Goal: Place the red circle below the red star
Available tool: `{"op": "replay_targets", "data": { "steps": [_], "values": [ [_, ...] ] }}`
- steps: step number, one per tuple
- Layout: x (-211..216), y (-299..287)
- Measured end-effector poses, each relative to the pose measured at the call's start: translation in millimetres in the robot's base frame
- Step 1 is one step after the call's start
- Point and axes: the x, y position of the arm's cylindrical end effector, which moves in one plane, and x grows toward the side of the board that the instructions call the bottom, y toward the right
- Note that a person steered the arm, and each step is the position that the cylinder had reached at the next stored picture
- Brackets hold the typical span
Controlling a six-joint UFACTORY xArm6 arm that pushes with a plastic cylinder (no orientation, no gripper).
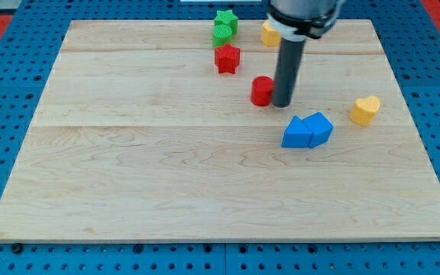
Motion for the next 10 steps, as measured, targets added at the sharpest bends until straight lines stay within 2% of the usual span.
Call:
{"op": "replay_targets", "data": {
  "steps": [1, 3, 7, 8, 10],
  "values": [
    [-6.5, -17.0],
    [-7.0, 21.7],
    [-12.5, 23.5],
    [-25.0, 13.3],
    [-32.6, -47.5]
  ]
}}
